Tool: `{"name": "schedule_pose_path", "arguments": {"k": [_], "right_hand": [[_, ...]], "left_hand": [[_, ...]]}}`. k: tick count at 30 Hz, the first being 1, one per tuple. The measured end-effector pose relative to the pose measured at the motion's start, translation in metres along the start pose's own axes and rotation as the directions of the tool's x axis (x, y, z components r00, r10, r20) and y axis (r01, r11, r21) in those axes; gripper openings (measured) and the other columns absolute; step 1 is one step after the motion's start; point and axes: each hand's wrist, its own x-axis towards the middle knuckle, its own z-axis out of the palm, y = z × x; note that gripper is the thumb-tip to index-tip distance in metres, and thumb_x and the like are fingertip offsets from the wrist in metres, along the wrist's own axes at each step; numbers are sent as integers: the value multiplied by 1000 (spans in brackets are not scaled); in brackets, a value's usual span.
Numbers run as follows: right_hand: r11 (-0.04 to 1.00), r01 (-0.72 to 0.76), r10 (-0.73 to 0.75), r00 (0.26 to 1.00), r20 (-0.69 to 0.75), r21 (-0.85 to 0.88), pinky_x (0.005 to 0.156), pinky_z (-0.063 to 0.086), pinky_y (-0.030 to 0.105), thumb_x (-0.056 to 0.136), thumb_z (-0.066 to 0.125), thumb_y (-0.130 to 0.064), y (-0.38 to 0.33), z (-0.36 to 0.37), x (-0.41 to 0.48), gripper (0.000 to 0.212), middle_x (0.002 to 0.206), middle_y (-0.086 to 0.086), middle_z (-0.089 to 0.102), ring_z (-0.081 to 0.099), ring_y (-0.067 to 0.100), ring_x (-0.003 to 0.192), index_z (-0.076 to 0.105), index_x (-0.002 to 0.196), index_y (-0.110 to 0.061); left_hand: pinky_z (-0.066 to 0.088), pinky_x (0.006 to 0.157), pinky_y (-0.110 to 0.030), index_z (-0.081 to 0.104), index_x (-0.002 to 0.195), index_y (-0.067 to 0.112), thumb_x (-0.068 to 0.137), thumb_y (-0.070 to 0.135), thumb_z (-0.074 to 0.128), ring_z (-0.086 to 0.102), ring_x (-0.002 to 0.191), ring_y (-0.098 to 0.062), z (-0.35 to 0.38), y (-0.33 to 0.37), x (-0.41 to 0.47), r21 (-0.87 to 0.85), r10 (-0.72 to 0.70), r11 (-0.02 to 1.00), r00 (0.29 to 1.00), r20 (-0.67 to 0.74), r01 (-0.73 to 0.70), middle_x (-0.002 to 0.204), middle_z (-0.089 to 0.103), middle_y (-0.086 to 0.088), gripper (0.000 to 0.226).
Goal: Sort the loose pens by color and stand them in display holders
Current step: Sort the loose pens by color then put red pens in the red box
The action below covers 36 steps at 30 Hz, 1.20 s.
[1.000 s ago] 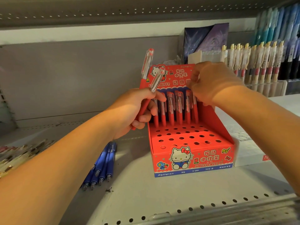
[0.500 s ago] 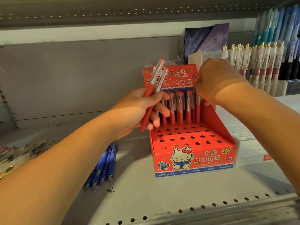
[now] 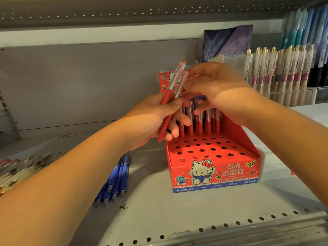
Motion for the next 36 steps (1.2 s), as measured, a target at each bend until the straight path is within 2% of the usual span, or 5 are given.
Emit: {"name": "schedule_pose_path", "arguments": {"k": [14,20,24,29,36], "right_hand": [[951,7,19,997,-79,310,49,52,24,91,62,-3,9,3,7,20,90,17,71,70,21,67,64,110,3],[971,18,15,991,-134,239,51,56,28,87,69,0,23,7,13,20,78,12,69,68,16,59,58,101,-10],[991,81,-67,989,-133,103,49,57,29,87,69,-1,32,10,12,35,65,1,66,70,15,57,50,100,-27],[995,82,-75,988,-133,52,50,59,33,89,67,-1,35,11,14,38,67,2,62,70,17,56,47,91,-34],[988,116,-127,984,-121,-100,45,57,34,86,73,-7,41,14,14,41,82,4,59,67,14,56,46,88,-38]], "left_hand": [[58,71,-27,66,98,13,104,25,45,67,77,-16,2,2,3,-22,25,999,990,-139,-28,86,72,-4,26],[25,39,-20,56,83,16,103,26,49,28,45,-9,-1,3,5,-3,42,999,952,-304,-45,55,43,7,23],[10,42,-20,44,71,22,100,44,47,18,42,-10,-2,10,4,-190,-58,982,960,-274,5,54,30,4,36],[14,41,-19,43,75,19,95,22,30,22,41,-13,-4,12,5,-314,-72,948,935,-348,-44,53,35,3,24],[34,47,-24,59,85,15,102,16,45,42,51,-14,-1,9,8,-73,66,992,909,-411,-105,67,50,-1,21]]}}
